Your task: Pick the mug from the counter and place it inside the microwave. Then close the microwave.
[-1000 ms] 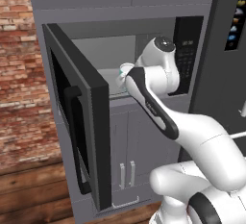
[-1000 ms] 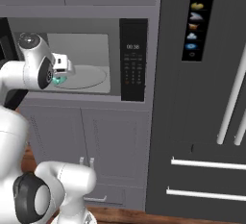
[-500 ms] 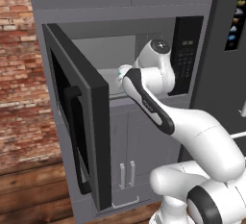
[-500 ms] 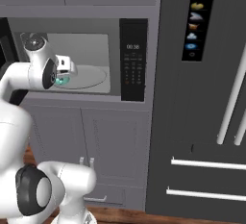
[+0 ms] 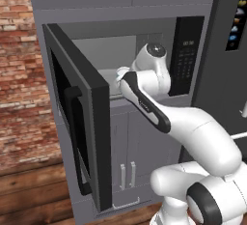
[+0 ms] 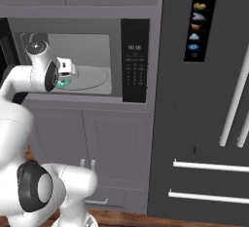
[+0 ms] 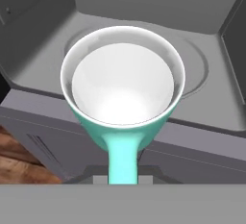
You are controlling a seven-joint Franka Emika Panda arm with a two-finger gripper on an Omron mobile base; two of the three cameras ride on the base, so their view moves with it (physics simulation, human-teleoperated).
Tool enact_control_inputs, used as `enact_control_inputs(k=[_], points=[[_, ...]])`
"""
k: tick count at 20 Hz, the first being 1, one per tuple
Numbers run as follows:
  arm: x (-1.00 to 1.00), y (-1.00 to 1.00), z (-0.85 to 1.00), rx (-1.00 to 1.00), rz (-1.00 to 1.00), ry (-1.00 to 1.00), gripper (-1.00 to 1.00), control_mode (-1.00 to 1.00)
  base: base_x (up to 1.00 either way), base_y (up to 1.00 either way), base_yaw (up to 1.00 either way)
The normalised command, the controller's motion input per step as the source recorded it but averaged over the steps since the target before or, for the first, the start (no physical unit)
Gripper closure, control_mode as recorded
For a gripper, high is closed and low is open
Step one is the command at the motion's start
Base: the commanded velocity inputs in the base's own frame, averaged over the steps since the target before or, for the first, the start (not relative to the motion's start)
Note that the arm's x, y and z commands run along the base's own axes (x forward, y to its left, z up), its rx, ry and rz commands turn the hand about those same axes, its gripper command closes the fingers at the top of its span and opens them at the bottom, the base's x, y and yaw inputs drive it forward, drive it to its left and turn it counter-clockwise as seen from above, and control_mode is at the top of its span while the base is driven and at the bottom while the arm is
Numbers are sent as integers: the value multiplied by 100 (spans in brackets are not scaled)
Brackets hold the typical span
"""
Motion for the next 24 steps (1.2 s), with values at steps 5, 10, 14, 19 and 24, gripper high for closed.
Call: enact_control_inputs(k=[5,10,14,19,24], points=[[33,14,0,-1,0,0,100,-100,0,0,0],[32,10,0,-1,0,0,100,-100,0,0,0],[28,0,0,-2,0,0,100,-100,0,0,0],[22,0,0,-1,0,1,100,-100,0,0,0],[16,0,-13,0,0,2,100,-100,0,0,0]])
